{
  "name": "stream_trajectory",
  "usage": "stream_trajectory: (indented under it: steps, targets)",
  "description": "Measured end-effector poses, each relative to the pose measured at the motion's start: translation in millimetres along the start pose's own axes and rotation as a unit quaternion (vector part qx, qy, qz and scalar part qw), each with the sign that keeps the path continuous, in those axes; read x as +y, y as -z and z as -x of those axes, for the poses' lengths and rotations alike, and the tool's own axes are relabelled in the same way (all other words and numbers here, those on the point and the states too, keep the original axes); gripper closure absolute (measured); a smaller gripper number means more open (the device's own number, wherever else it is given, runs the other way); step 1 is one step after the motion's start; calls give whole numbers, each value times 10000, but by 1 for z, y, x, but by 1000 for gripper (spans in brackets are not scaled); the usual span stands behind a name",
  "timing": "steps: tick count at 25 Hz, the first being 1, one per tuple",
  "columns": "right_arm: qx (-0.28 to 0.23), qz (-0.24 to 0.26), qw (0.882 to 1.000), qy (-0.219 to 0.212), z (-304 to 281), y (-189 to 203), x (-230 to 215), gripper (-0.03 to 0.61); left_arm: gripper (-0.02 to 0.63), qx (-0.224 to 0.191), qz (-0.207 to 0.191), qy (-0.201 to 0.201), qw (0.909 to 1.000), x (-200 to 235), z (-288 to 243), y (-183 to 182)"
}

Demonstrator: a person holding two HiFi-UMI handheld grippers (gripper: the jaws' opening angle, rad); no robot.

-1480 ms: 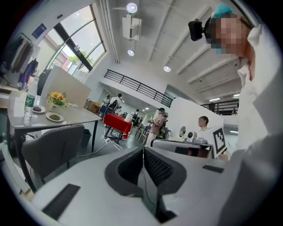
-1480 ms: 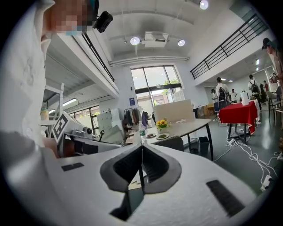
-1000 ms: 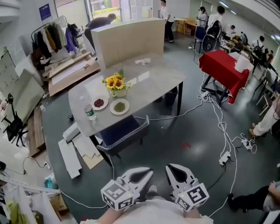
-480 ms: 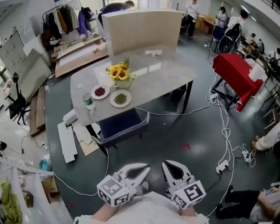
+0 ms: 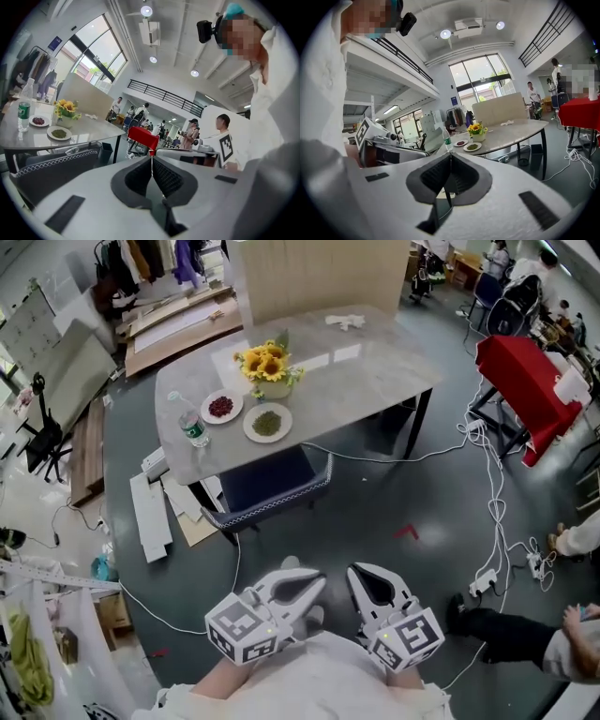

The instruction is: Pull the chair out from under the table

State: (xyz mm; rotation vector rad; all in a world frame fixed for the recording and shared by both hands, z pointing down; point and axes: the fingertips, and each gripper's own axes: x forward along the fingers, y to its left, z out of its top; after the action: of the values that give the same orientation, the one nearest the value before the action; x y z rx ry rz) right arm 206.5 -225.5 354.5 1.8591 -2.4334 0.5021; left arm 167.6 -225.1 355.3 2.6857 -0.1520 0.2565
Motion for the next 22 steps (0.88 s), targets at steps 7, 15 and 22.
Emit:
stream_trajectory:
  steps: [7, 15, 22]
  targets:
    - [118, 311, 9989, -340, -48, -17, 3, 575, 597, -154, -210, -466, 9986, 50, 15, -27]
    - [491, 631, 9946, -658, -113, -20, 7, 575, 597, 44, -765, -1225, 9895, 127, 41, -43]
    - [887, 1021, 9871, -855, -155, -14, 6, 574, 595, 177, -719, -1471, 9863, 174, 52, -38]
